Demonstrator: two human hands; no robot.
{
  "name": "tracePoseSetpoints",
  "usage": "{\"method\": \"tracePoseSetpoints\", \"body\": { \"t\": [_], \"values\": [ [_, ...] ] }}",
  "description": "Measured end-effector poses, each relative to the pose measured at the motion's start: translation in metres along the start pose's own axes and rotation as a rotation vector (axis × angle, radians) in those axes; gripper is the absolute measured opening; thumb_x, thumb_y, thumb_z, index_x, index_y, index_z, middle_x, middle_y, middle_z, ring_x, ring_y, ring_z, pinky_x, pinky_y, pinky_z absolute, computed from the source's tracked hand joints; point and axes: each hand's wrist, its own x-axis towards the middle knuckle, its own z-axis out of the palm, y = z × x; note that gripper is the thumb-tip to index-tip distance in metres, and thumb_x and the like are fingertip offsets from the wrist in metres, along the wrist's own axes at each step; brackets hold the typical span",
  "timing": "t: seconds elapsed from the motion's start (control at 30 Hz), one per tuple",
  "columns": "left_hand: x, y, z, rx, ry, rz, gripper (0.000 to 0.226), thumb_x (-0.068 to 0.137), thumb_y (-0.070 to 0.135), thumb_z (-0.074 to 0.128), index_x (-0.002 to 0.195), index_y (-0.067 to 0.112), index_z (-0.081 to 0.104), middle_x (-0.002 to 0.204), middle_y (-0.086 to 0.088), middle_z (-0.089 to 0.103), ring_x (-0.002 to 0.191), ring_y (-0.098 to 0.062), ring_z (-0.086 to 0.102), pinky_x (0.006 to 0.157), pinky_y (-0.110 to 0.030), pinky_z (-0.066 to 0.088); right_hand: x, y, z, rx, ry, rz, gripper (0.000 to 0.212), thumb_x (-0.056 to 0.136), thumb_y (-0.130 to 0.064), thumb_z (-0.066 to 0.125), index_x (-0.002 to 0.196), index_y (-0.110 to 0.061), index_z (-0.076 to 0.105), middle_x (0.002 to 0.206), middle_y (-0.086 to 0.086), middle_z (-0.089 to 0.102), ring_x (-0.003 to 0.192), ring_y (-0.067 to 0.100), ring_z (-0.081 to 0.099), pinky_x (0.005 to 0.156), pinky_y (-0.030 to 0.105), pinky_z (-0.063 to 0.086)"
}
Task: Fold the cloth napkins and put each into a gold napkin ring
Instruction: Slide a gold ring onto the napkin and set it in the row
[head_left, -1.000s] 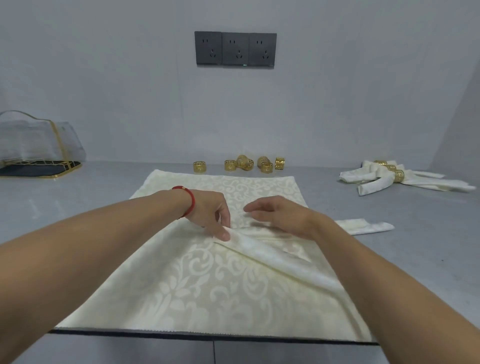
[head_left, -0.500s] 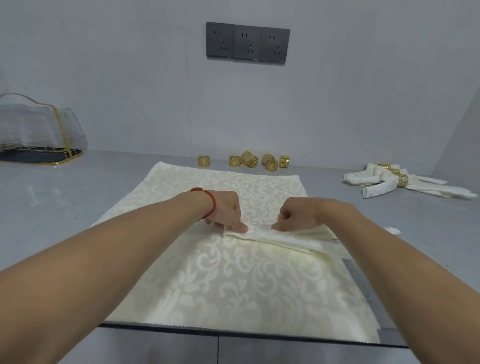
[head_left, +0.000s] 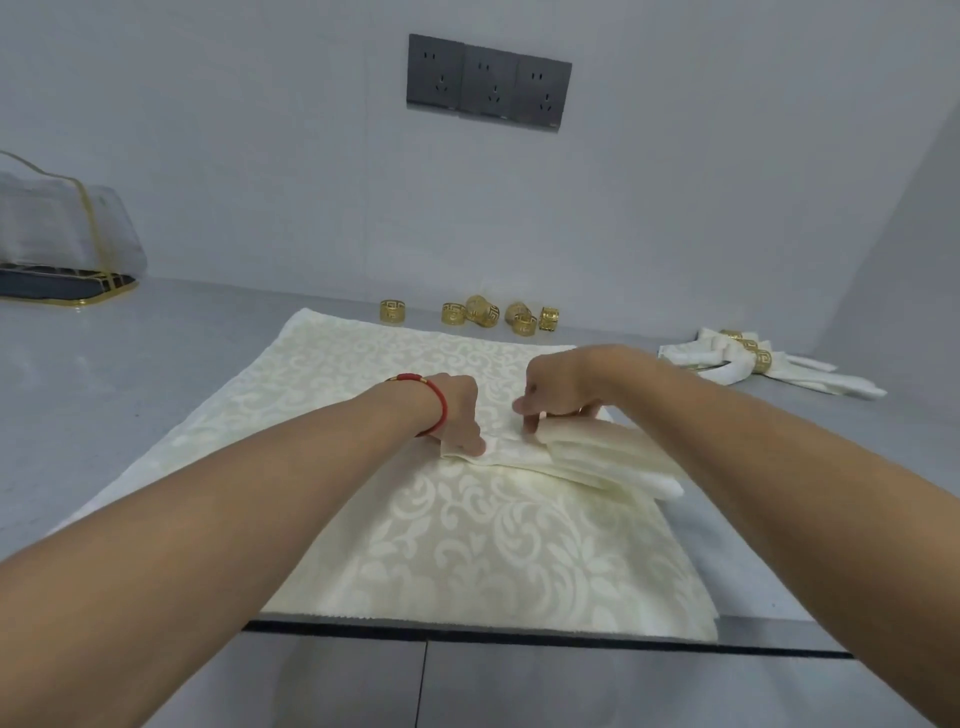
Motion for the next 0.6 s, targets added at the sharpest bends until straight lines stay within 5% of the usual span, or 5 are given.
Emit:
{"method": "tracePoseSetpoints", "body": {
  "t": [0.07,0.13,0.27,0.37,0.6],
  "values": [
    [-0.001,0.001,-0.001,0.0,-0.007,0.0,0.026,0.077,0.037,0.069,0.073,0.015,0.056,0.078,-0.004,0.065,0.068,-0.023,0.059,0.065,-0.031,0.05,-0.008,0.009,-0.015,0.271,-0.165,-0.041,0.03,0.1,0.002,0.047,0.114,0.0,0.074,0.107,0.022,0.075,0.091,0.029,0.073,0.089,0.042,0.061],
    [-0.004,0.001,-0.002,-0.004,-0.015,0.0,0.028,0.078,0.038,0.069,0.07,0.015,0.055,0.072,-0.003,0.061,0.064,-0.023,0.056,0.062,-0.03,0.047,-0.009,0.017,-0.017,0.262,-0.217,-0.141,0.027,0.095,0.006,0.057,0.116,-0.002,0.072,0.1,0.016,0.078,0.088,0.021,0.075,0.084,0.037,0.061],
    [-0.004,0.0,-0.005,0.031,-0.03,0.031,0.029,0.08,0.045,0.069,0.072,0.018,0.065,0.076,0.0,0.066,0.071,-0.023,0.062,0.068,-0.032,0.052,0.004,0.024,0.004,0.103,-0.087,-0.234,0.01,0.093,-0.022,0.075,0.097,-0.013,0.075,0.079,-0.001,0.076,0.076,0.017,0.076,0.068,0.026,0.054],
    [-0.005,-0.002,-0.011,0.055,-0.07,0.05,0.035,0.083,0.054,0.068,0.068,0.022,0.065,0.078,0.0,0.069,0.087,-0.027,0.069,0.082,-0.038,0.058,0.015,0.025,0.017,0.014,0.057,-0.234,0.018,0.089,-0.039,0.077,0.084,-0.023,0.072,0.074,-0.011,0.064,0.065,0.013,0.064,0.065,0.024,0.052],
    [-0.001,-0.015,-0.017,0.032,-0.019,0.158,0.027,0.082,0.052,0.073,0.069,0.029,0.068,0.077,0.007,0.071,0.08,-0.017,0.067,0.084,-0.04,0.059,0.029,0.032,0.029,0.079,0.18,-0.28,0.024,0.085,-0.044,0.08,0.087,-0.02,0.076,0.085,-0.007,0.072,0.081,0.012,0.066,0.077,0.029,0.054]
  ]
}}
